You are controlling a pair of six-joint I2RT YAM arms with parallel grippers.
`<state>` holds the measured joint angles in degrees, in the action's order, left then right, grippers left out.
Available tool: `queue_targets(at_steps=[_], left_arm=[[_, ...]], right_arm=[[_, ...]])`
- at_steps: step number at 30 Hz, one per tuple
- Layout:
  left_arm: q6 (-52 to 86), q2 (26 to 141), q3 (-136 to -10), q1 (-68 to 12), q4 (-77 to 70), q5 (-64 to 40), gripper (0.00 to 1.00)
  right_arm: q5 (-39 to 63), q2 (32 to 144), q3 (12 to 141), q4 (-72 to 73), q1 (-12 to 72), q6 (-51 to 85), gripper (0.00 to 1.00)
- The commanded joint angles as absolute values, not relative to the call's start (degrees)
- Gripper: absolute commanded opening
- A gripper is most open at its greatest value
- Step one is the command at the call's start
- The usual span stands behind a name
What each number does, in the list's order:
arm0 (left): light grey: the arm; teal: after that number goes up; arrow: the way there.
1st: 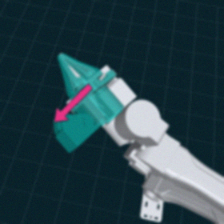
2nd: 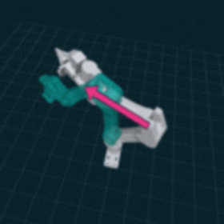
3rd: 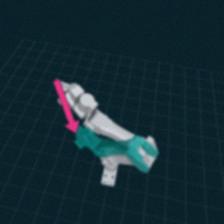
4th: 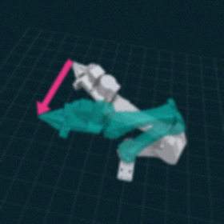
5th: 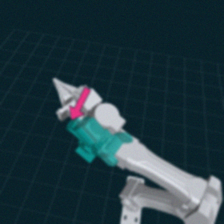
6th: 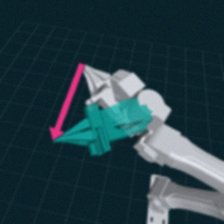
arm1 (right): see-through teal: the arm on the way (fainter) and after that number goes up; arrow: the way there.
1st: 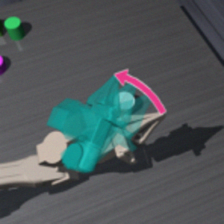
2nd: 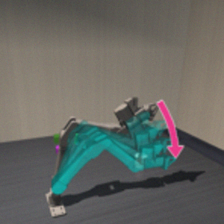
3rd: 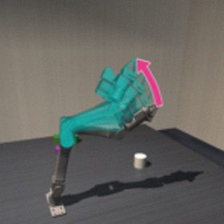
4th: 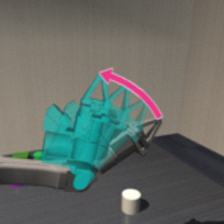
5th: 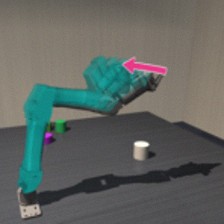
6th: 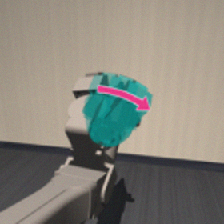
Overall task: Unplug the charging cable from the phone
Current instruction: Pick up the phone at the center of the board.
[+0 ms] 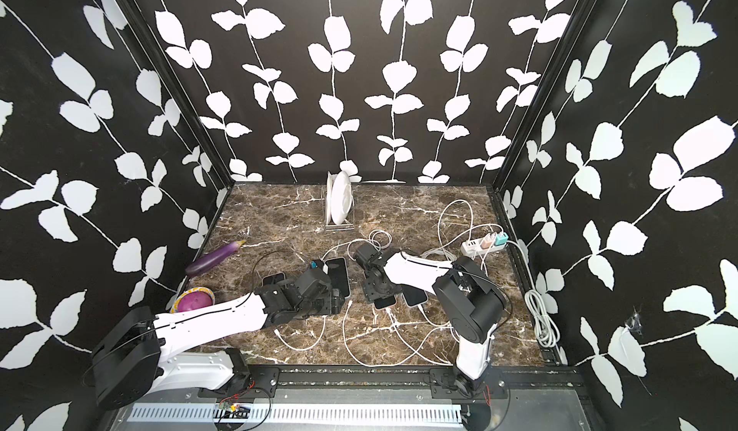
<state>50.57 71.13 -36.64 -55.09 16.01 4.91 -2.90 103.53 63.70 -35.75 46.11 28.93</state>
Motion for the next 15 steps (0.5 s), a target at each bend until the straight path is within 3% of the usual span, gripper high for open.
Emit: queue_targets(at_steps=[1,9,15], left_arm=[[51.32,68.1,-34.91,-55.7,14.48,4.68,0.77],[52.2,65.52,-31.93,-57.07,9.11,3.71,0.74],[53.84,63.39,-28.34,-58.27,2.39,4.51,0.69]], right_arm=[[-3.78,106.97,61.72,-36.41,46.67,29.97,0.47],[-1.55,100.05,57.53,-31.73,47.24,30.5,0.02],[-1.69,92.53,53.9,-27.46,47.9,32.27,0.0]])
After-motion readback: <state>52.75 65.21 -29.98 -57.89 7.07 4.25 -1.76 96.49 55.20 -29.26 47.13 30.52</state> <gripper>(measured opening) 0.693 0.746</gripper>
